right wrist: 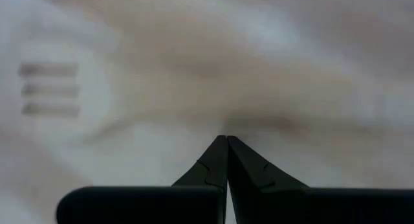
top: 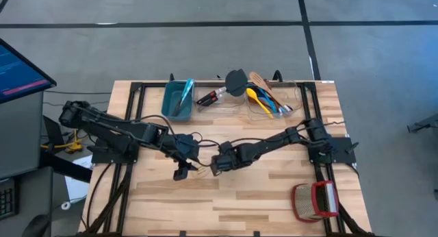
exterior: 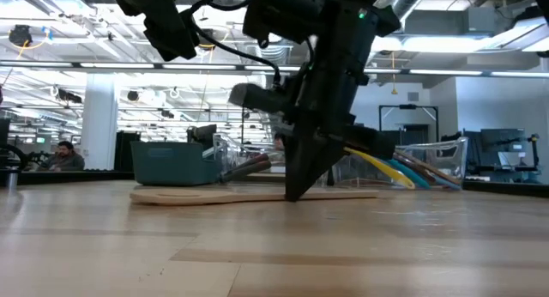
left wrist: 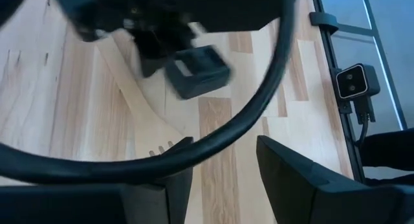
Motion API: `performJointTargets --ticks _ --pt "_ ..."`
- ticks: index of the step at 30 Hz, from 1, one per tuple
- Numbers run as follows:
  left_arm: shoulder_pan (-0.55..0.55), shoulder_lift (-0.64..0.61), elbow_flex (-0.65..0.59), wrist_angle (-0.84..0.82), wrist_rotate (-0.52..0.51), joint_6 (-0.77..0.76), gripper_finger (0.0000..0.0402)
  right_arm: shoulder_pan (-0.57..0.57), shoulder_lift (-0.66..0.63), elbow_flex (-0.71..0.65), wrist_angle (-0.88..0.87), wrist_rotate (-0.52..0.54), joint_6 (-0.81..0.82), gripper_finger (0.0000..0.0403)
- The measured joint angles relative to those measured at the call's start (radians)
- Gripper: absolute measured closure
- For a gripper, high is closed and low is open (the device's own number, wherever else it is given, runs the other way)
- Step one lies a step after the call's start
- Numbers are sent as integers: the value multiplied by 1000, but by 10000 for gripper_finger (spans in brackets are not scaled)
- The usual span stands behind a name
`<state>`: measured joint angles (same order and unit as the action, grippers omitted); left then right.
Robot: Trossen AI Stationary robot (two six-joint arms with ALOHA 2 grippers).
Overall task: Pick & Place Kitchen Items
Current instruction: Put the brown slotted serving spoon into the right transparent bin
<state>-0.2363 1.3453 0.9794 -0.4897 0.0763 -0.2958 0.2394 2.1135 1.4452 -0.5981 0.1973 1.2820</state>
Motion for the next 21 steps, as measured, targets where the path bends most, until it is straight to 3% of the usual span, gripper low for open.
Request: performJointTargets --ticks 3,15,21 --pt "0 0 0 2 1 0 243 32 -5 0 1 -43 0 403" --pt "0 0 0 1 1 0 243 175 -7 61 -12 -42 25 403" --pt "0 0 0 1 1 -18 243 207 -7 146 -131 -41 20 403"
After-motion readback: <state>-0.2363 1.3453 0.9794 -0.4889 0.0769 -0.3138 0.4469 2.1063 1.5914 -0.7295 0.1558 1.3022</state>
